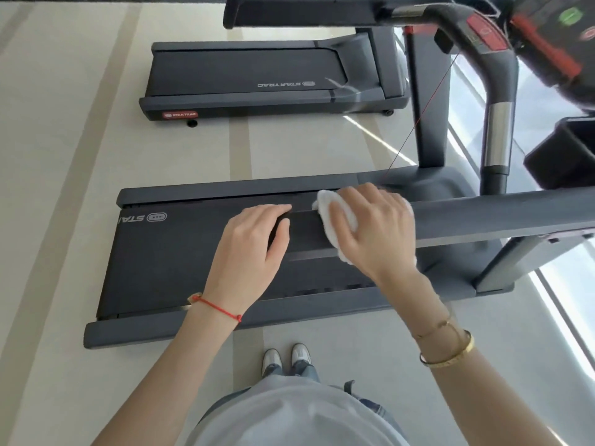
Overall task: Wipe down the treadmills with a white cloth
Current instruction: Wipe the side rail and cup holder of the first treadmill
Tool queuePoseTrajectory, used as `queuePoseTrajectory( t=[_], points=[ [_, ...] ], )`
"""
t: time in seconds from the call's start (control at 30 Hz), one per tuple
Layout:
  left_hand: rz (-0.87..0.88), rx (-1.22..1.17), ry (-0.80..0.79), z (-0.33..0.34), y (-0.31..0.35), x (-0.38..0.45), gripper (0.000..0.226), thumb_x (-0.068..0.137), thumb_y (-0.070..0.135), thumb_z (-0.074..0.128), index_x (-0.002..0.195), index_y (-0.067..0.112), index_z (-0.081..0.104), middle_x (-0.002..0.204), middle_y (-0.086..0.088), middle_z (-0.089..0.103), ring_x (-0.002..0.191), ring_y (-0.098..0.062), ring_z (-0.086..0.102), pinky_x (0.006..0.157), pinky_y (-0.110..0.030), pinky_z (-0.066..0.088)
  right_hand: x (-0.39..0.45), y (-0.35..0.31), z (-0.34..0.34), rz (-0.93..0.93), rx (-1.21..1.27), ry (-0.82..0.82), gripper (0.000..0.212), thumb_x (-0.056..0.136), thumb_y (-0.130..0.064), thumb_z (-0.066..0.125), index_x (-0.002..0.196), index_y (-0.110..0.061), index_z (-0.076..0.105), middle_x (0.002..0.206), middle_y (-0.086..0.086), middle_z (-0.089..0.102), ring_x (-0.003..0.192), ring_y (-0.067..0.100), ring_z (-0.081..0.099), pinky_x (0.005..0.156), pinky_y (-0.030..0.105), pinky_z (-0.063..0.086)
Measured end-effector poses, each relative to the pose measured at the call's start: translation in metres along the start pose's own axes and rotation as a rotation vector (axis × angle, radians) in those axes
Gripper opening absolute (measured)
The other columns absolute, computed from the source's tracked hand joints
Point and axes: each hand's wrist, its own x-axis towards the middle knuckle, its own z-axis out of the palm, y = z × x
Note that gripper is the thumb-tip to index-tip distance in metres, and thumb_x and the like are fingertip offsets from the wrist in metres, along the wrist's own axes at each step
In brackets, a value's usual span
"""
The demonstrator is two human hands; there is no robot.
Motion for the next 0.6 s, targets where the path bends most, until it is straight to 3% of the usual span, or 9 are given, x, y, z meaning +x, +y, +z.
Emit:
queuePoseTrajectory(
  t=[0.1, 0.2, 0.33, 0.4, 0.47, 0.6],
  points=[
    [-0.002, -0.013, -0.009, 0.000, 0.001, 0.000, 0.026, 0.101, 0.016, 0.049, 0.121, 0.013, 0.065, 0.115, 0.003, 0.068, 0.108, -0.014, 0.061, 0.099, -0.032, 0.044, -0.010, -0.024, 0.010, -0.127, 0.125, 0.098, 0.025, 0.095, -0.030, 0.048, 0.098, -0.016, 0.068, 0.087, 0.002, 0.061, 0.070, 0.022, 0.050, 0.075, 0.035, 0.040],
    [-0.002, -0.003, -0.022, -0.001, 0.001, 0.000, 0.028, 0.101, 0.019, 0.048, 0.122, 0.012, 0.064, 0.118, 0.002, 0.067, 0.110, -0.015, 0.060, 0.102, -0.031, 0.043, -0.012, 0.003, 0.001, -0.176, 0.147, 0.103, 0.026, 0.097, -0.031, 0.047, 0.099, -0.016, 0.068, 0.087, -0.001, 0.062, 0.075, 0.021, 0.054, 0.079, 0.034, 0.042],
    [0.005, 0.019, -0.023, -0.003, 0.002, 0.001, 0.027, 0.101, 0.018, 0.049, 0.121, 0.012, 0.065, 0.117, 0.000, 0.068, 0.109, -0.016, 0.061, 0.103, -0.031, 0.043, -0.002, 0.047, -0.012, 0.145, 0.088, 0.076, 0.028, 0.092, -0.028, 0.047, 0.071, -0.018, 0.063, 0.065, -0.002, 0.056, 0.062, 0.022, 0.049, 0.071, 0.039, 0.042],
    [0.022, 0.035, -0.022, -0.001, 0.006, 0.004, 0.026, 0.100, 0.017, 0.049, 0.119, 0.010, 0.066, 0.115, -0.001, 0.069, 0.108, -0.017, 0.063, 0.102, -0.034, 0.044, 0.002, 0.034, -0.006, 0.188, -0.007, 0.018, 0.036, 0.094, -0.033, 0.040, 0.068, -0.021, 0.062, 0.062, -0.003, 0.053, 0.061, 0.020, 0.047, 0.071, 0.036, 0.040],
    [0.050, 0.039, -0.014, 0.002, 0.012, 0.007, 0.023, 0.099, 0.013, 0.051, 0.115, 0.009, 0.067, 0.110, -0.001, 0.070, 0.102, -0.018, 0.065, 0.097, -0.038, 0.047, -0.002, 0.010, 0.002, 0.033, 0.013, 0.023, 0.038, 0.097, -0.037, 0.035, 0.082, -0.023, 0.068, 0.075, -0.005, 0.059, 0.067, 0.018, 0.050, 0.074, 0.032, 0.039],
    [0.069, 0.071, 0.013, 0.012, 0.026, 0.015, 0.019, 0.097, 0.011, 0.053, 0.108, 0.010, 0.068, 0.094, 0.001, 0.071, 0.086, -0.019, 0.066, 0.088, -0.040, 0.049, -0.011, 0.015, 0.006, -0.220, 0.194, 0.166, 0.026, 0.095, -0.031, 0.049, 0.097, -0.015, 0.069, 0.088, -0.001, 0.063, 0.070, 0.021, 0.052, 0.074, 0.031, 0.040]
  ],
)
